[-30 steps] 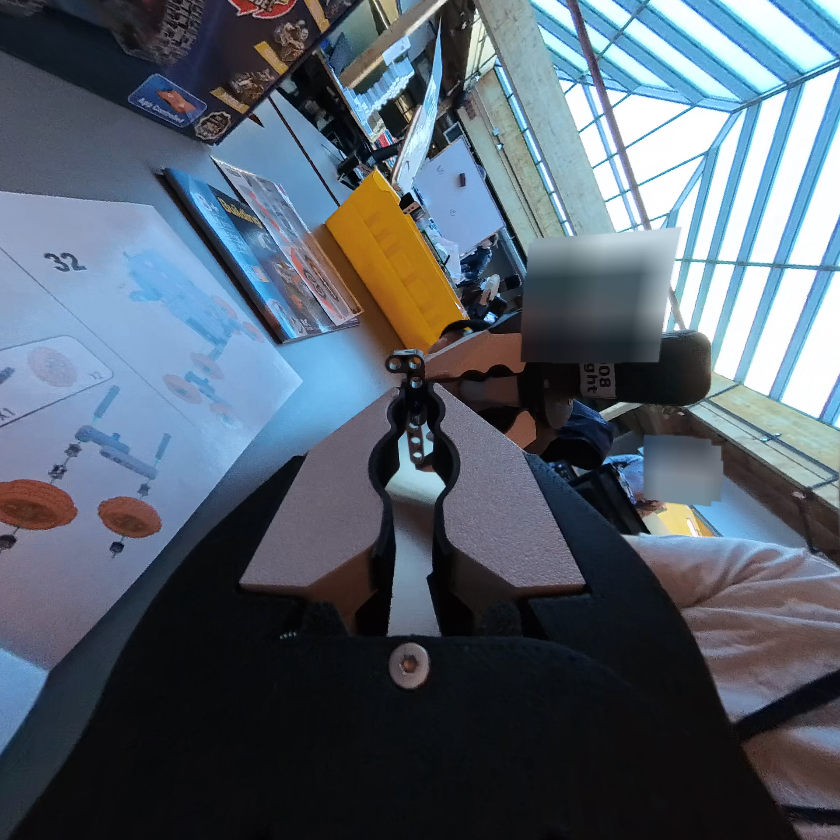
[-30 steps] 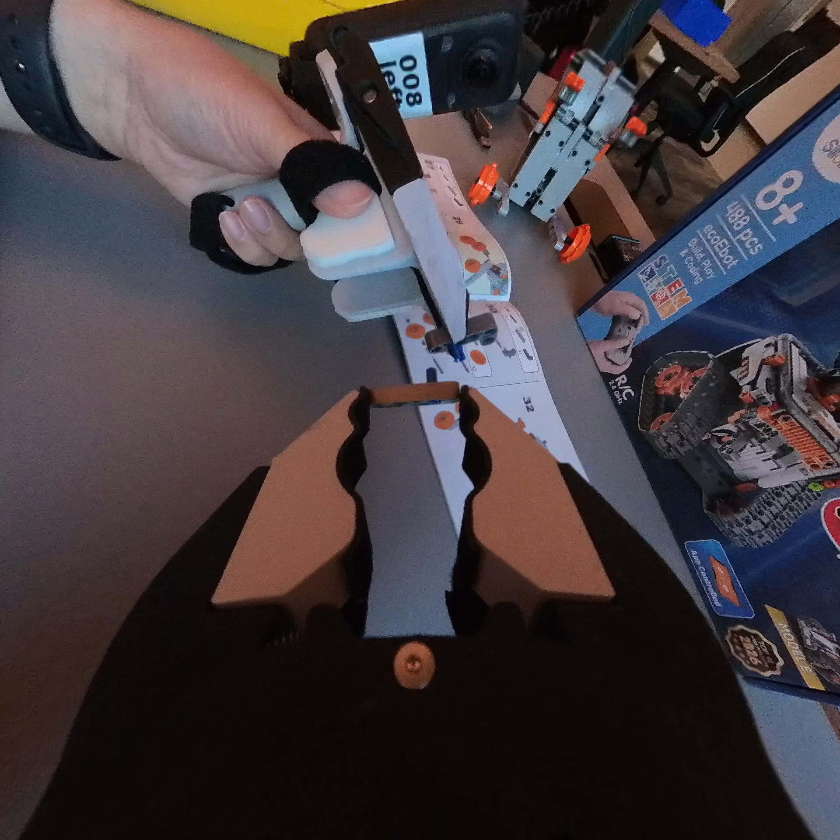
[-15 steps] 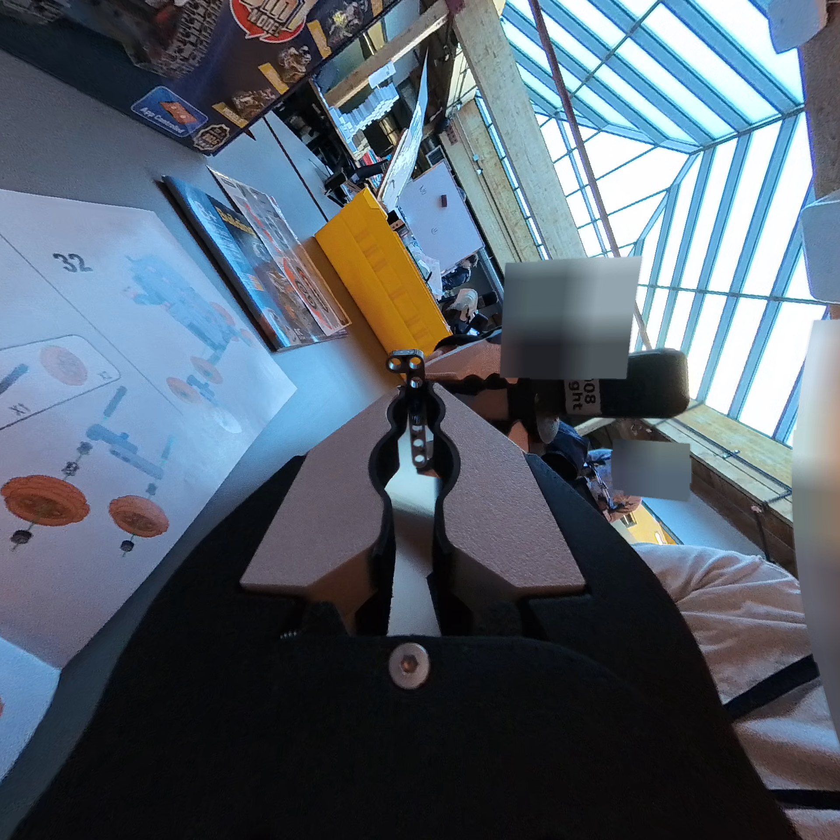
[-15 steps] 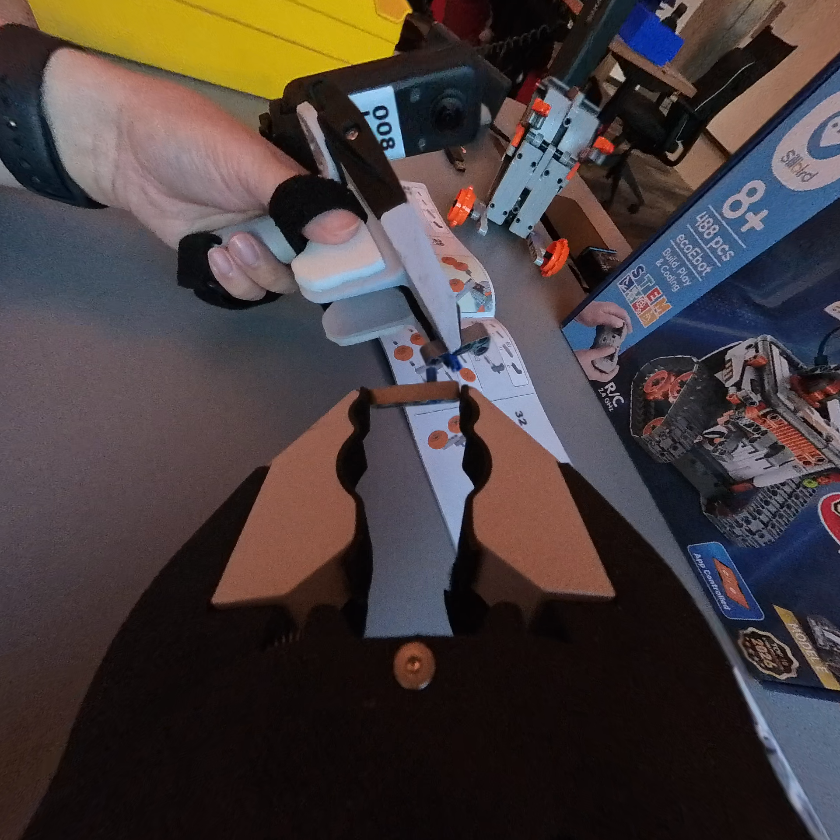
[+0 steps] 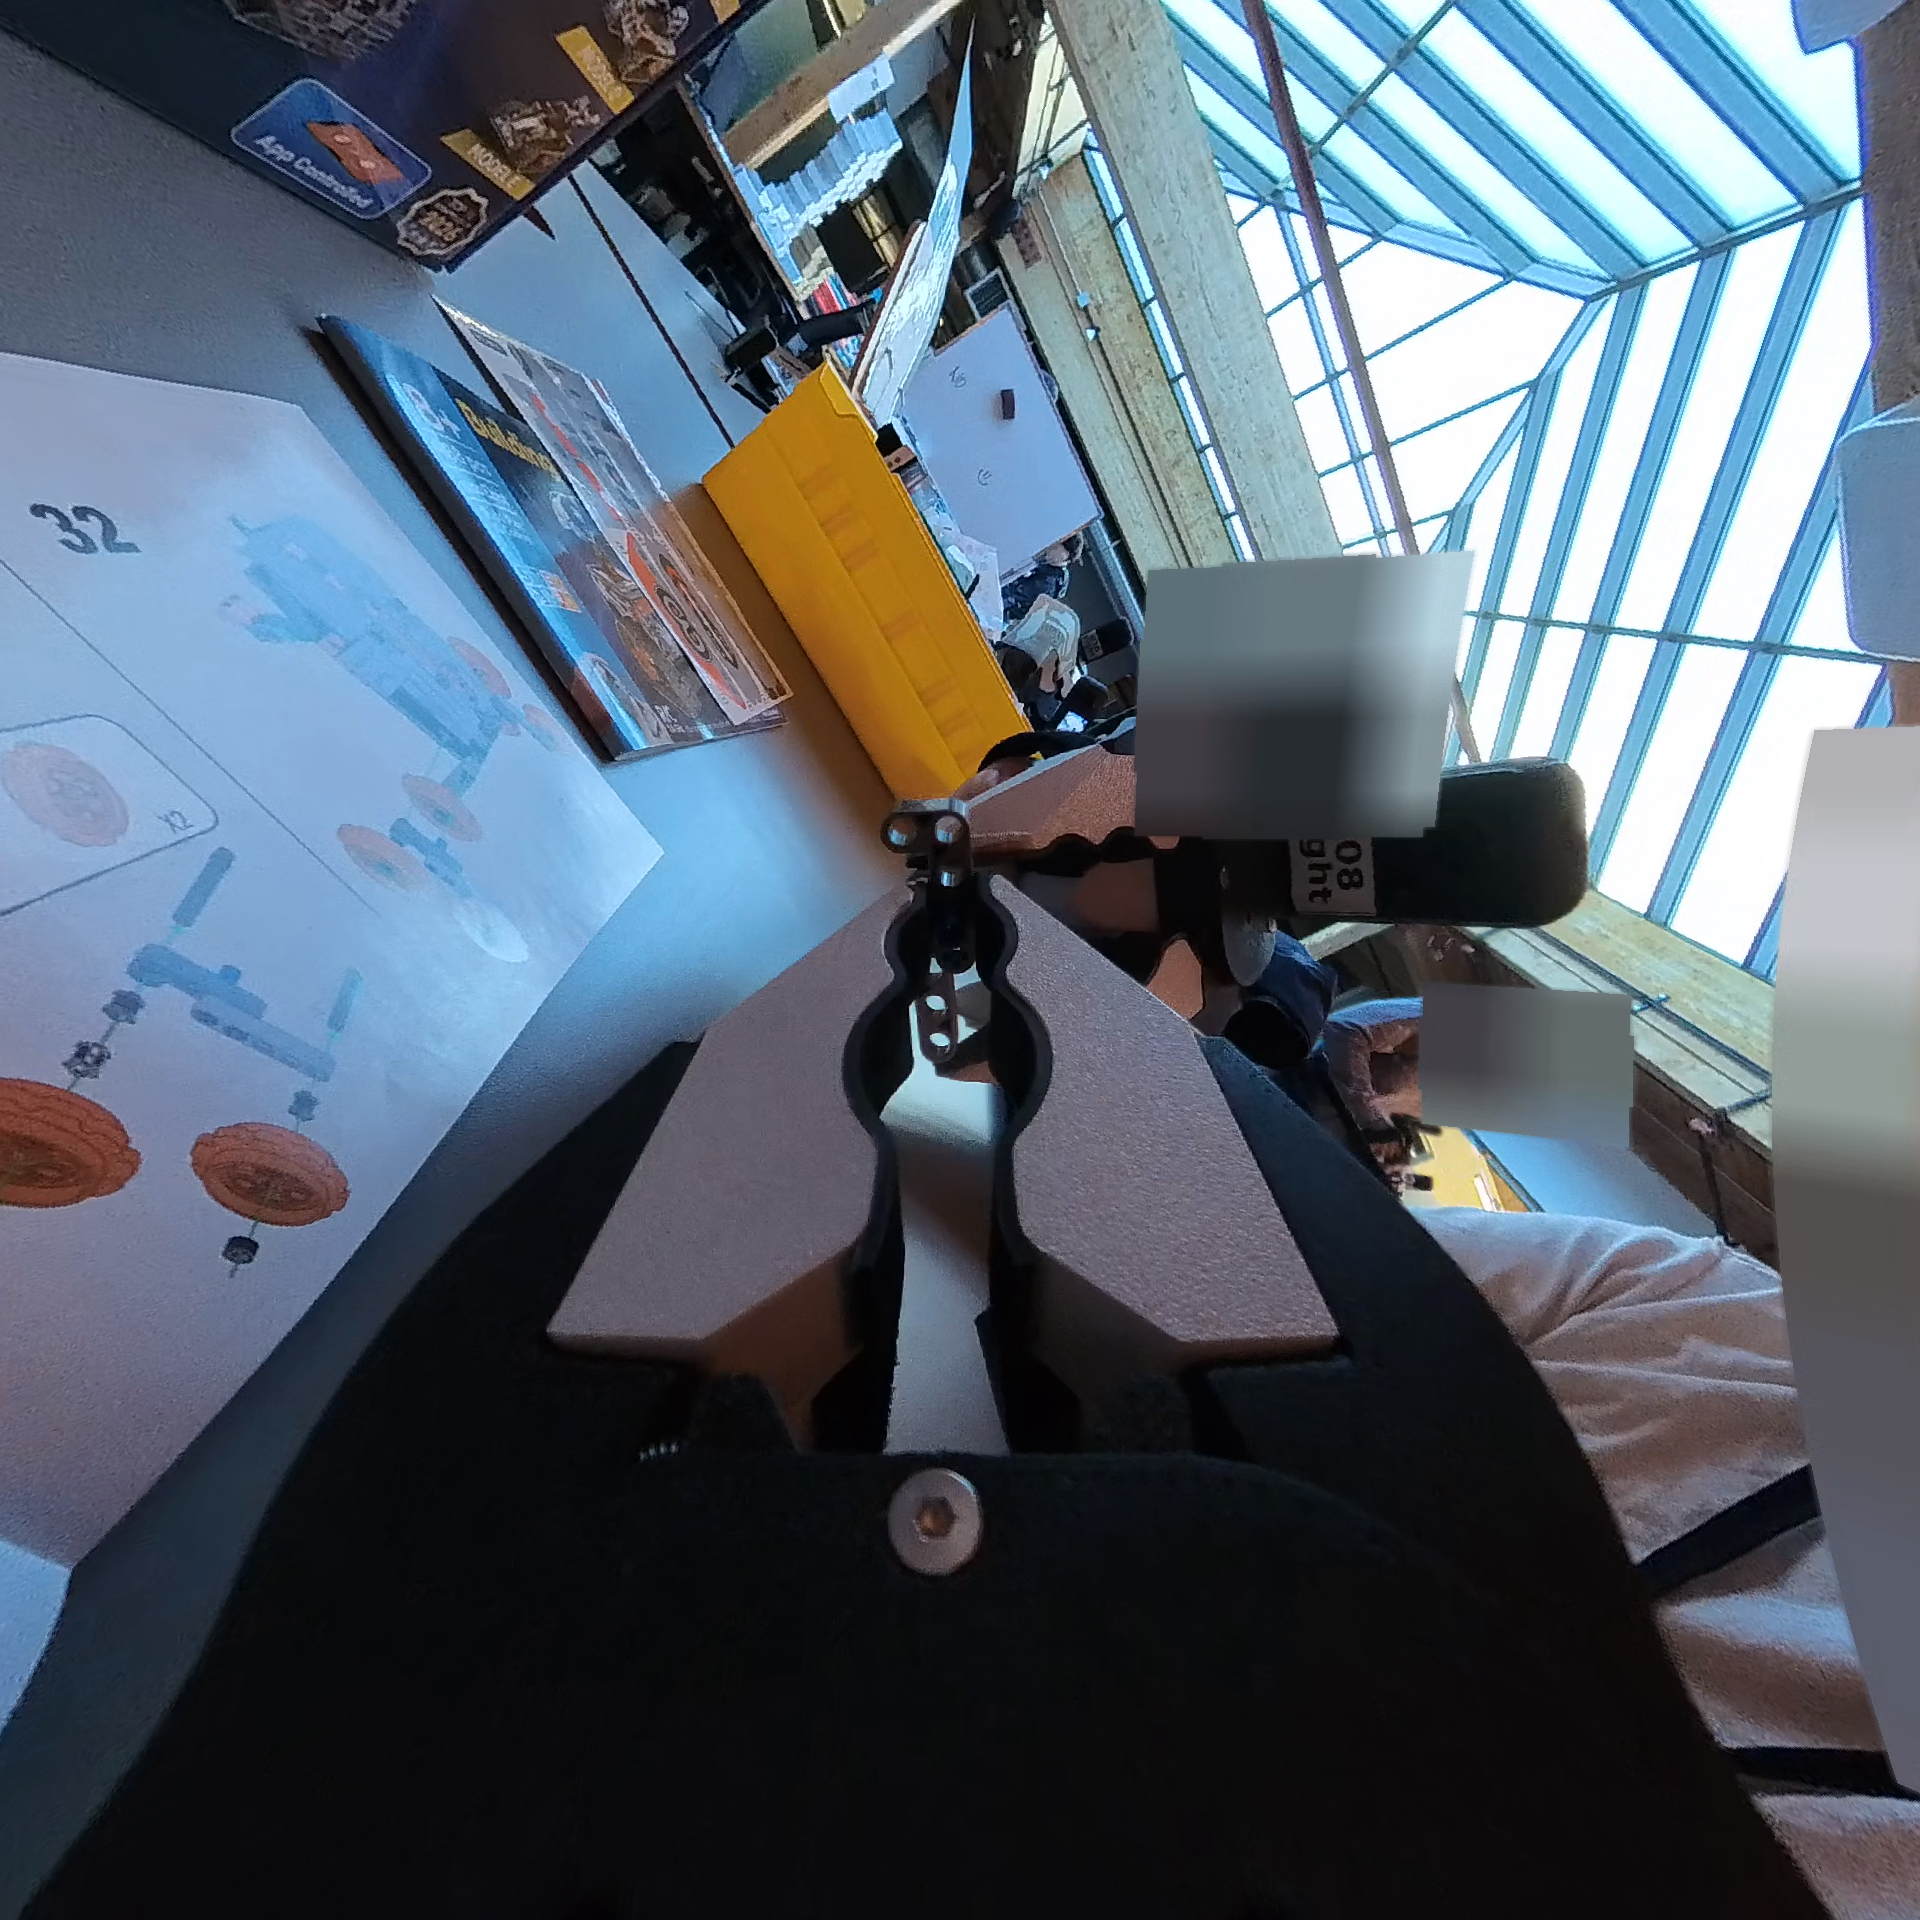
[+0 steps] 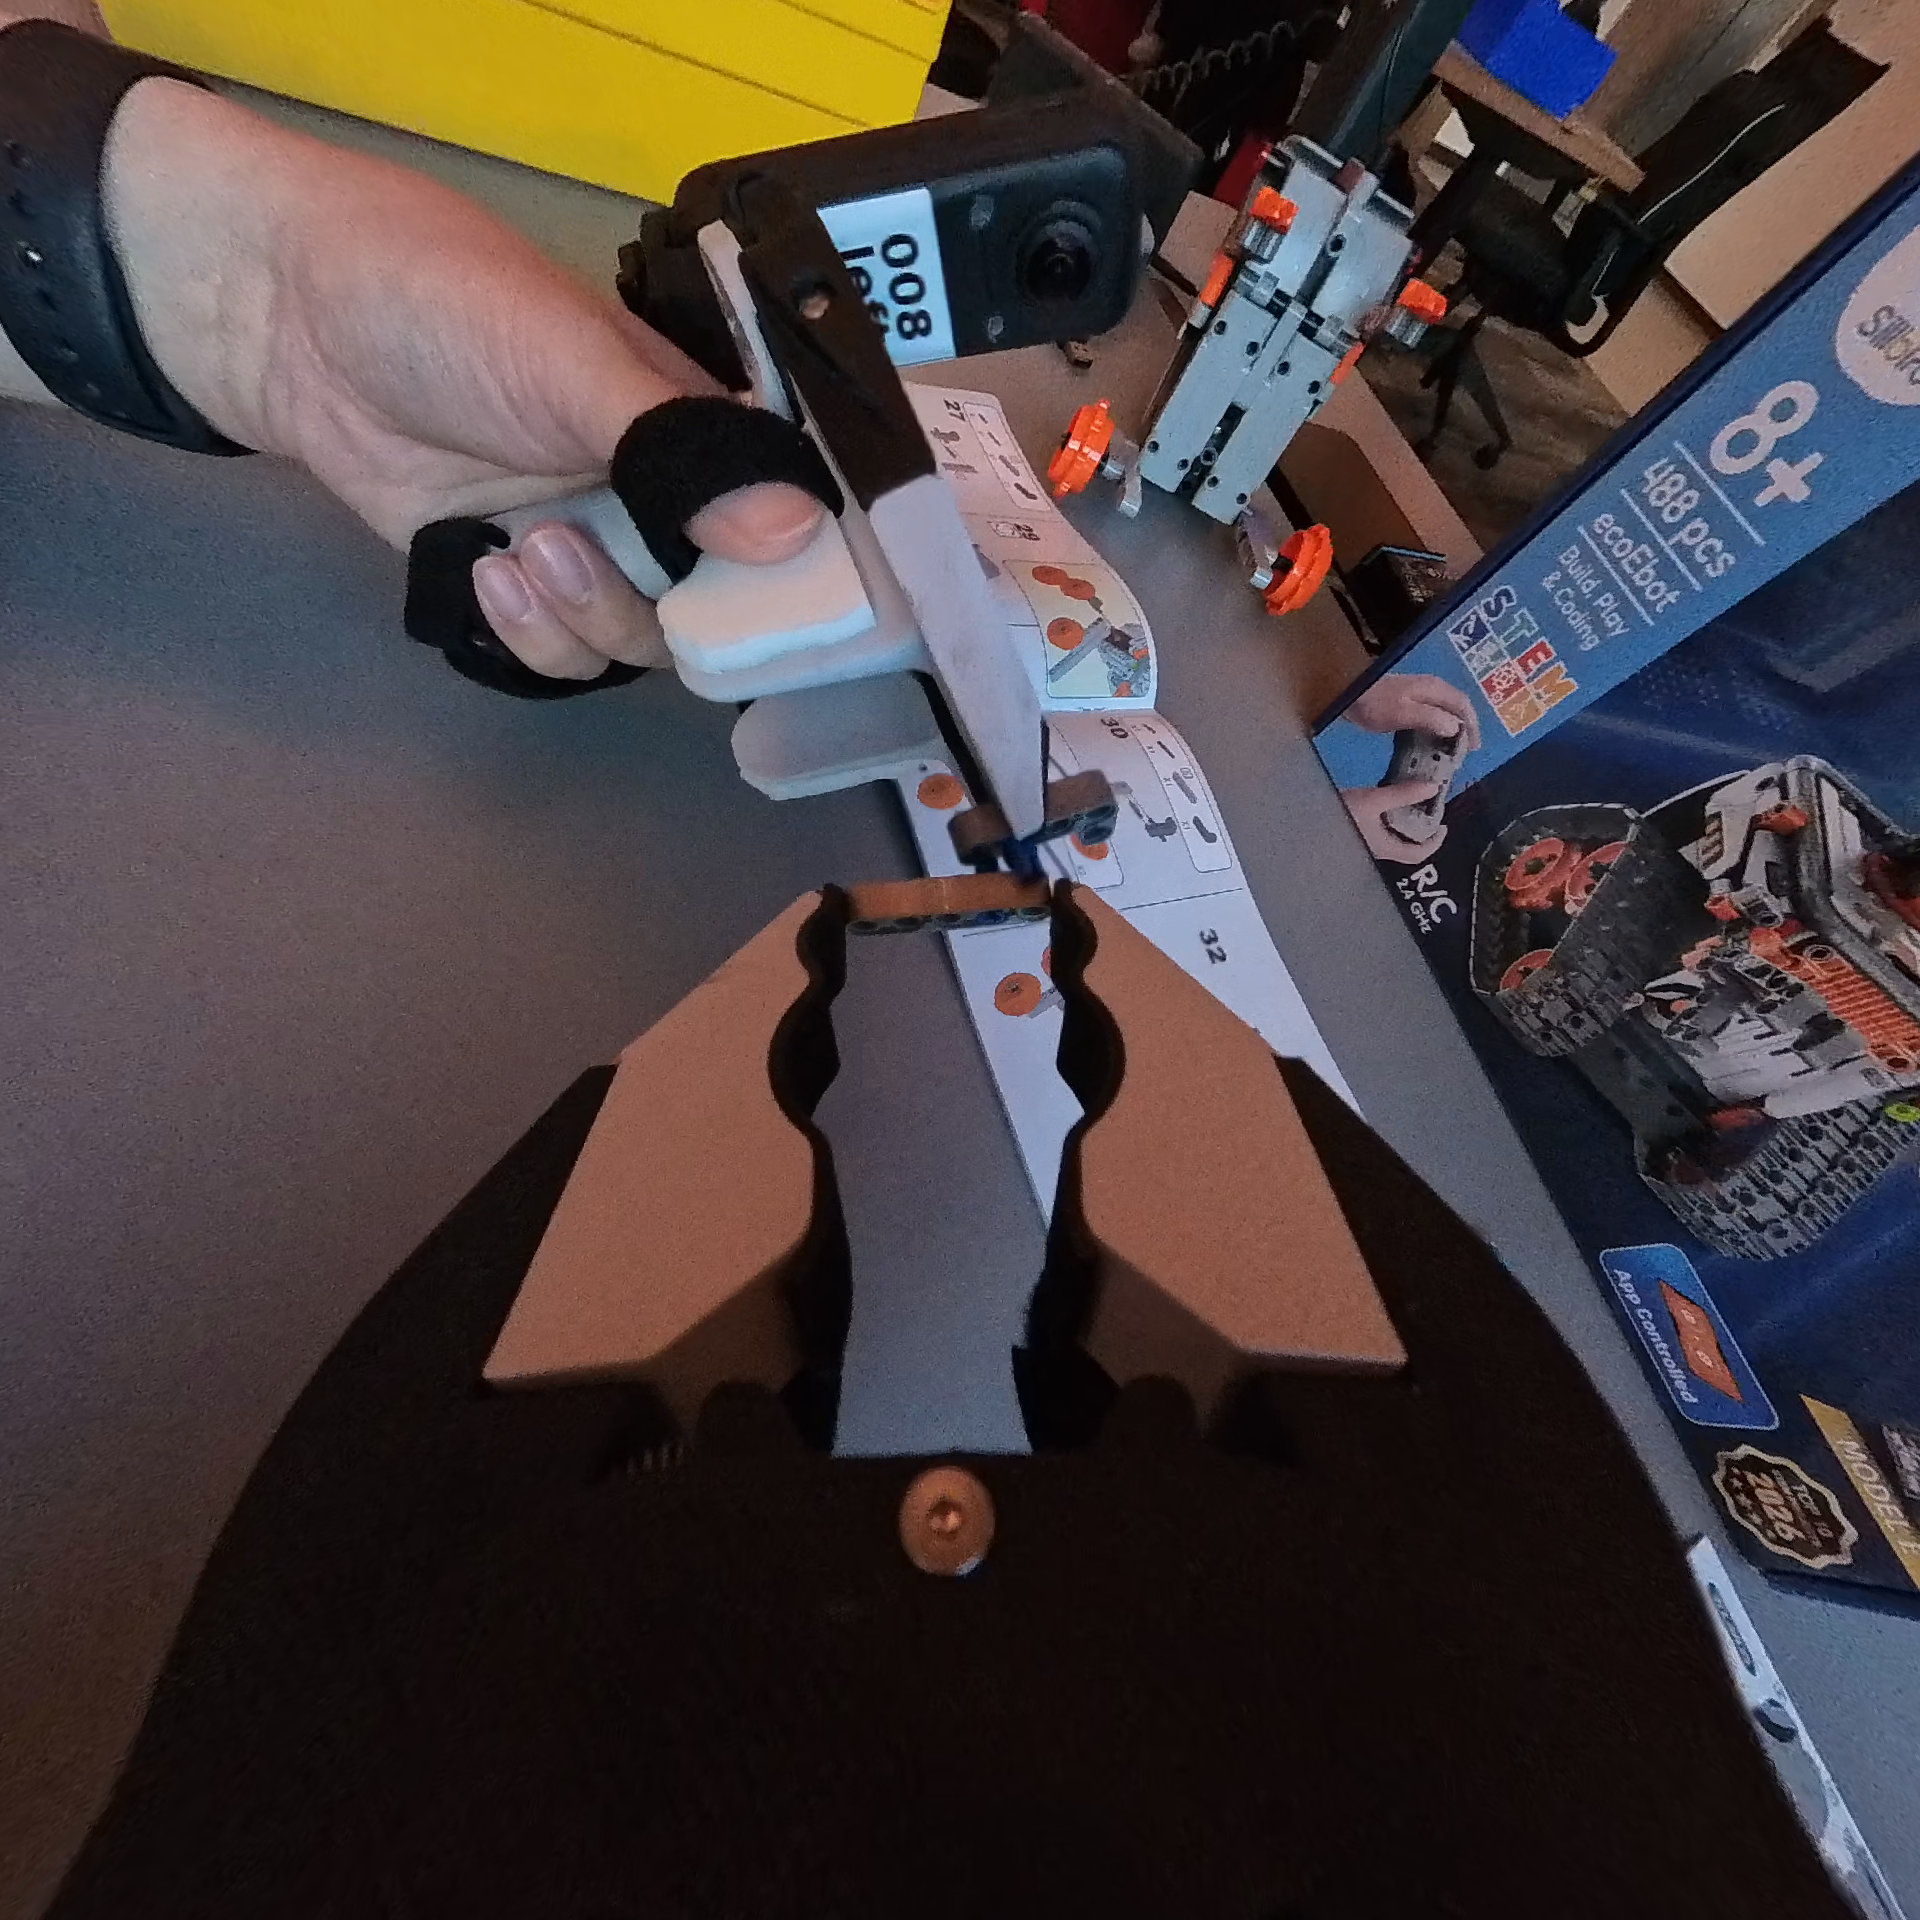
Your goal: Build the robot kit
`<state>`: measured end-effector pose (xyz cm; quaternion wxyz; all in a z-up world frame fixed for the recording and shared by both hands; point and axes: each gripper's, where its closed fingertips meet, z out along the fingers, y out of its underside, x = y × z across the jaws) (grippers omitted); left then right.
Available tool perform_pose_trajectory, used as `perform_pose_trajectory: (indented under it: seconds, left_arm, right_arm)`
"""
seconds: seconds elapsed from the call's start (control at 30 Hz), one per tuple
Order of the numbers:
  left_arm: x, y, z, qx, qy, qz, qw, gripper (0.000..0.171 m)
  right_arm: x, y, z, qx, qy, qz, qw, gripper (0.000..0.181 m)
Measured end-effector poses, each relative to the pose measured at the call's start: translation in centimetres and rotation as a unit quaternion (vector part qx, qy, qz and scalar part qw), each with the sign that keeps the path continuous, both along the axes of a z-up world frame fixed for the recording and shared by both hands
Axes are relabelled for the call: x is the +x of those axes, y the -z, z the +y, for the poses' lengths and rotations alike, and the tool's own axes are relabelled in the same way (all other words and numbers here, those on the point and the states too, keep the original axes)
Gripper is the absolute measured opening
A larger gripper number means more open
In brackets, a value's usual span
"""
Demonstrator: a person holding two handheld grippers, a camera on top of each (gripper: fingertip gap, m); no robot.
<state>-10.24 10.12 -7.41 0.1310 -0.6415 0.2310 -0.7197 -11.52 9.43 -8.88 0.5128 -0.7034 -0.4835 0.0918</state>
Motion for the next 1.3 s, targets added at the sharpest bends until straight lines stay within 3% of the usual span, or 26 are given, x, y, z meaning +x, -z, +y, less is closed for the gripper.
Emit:
perform_pose_trajectory:
  seconds: [0.63, 0.97, 1.17, 1.3]
  left_arm:
    - [-0.3, -1.1, -0.1, -0.053, 0.018, -0.051, 0.997, 0.004]
    - [-0.1, 0.3, 0.3, -0.069, 0.003, -0.021, 0.997, 0.004]
    - [0.2, 0.3, 0.1, -0.036, -0.003, -0.007, 0.999, 0.004]
    - [0.4, 0.9, 0.1, 0.030, -0.016, 0.034, 0.999, 0.004]
  right_arm:
    - [0.1, -1.4, -0.5, 0.034, -0.011, -0.001, 0.999, 0.038]
    - [0.3, 0.2, 0.0, 0.058, 0.005, -0.098, 0.993, 0.039]
    - [0.3, 0.6, 0.1, 0.019, 0.007, -0.062, 0.998, 0.037]
    - [0.5, 1.1, 0.0, 0.000, 0.006, -0.062, 0.998, 0.038]
